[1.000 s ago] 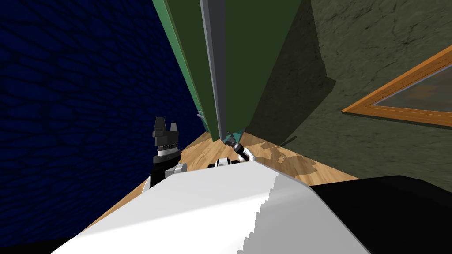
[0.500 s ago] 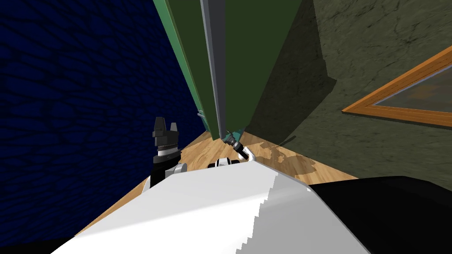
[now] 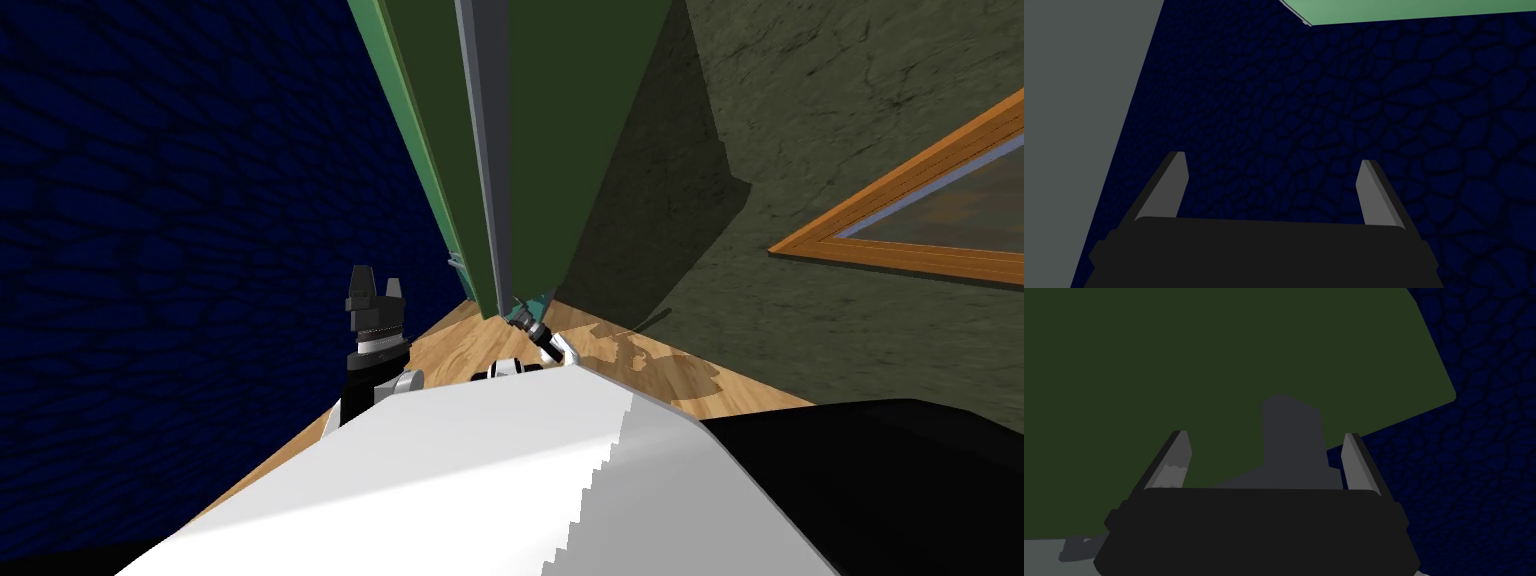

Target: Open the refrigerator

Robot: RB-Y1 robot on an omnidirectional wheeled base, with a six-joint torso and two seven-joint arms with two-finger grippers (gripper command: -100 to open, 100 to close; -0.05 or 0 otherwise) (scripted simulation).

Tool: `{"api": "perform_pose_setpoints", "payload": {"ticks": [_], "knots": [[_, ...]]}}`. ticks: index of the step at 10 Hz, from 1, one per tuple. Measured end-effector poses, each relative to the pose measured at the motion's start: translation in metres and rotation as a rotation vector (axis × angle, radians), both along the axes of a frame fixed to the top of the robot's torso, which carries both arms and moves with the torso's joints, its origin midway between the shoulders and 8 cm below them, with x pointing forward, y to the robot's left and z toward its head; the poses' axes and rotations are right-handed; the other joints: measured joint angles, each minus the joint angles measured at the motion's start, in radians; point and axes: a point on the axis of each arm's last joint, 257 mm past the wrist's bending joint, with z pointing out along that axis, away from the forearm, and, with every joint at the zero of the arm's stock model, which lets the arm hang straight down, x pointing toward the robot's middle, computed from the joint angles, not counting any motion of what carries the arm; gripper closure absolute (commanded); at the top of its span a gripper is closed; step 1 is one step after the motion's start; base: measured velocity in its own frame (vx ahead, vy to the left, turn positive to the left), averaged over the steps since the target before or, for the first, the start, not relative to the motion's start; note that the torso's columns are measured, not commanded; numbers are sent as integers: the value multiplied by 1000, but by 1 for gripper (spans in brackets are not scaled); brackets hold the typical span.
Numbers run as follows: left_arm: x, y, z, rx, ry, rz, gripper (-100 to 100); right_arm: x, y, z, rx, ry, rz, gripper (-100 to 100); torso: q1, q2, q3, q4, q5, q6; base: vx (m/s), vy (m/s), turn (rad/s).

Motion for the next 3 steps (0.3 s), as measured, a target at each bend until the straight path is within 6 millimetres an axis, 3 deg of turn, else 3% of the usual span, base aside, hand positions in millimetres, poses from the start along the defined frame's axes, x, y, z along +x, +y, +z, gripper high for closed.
{"api": "perform_pose_setpoints", "payload": {"ticks": [3], "knots": [[0, 0, 0, 0, 0, 0, 0, 0, -2, -5, -7, 10, -4, 0, 2, -6, -3, -5, 0, -1, 0, 0, 0]]}}
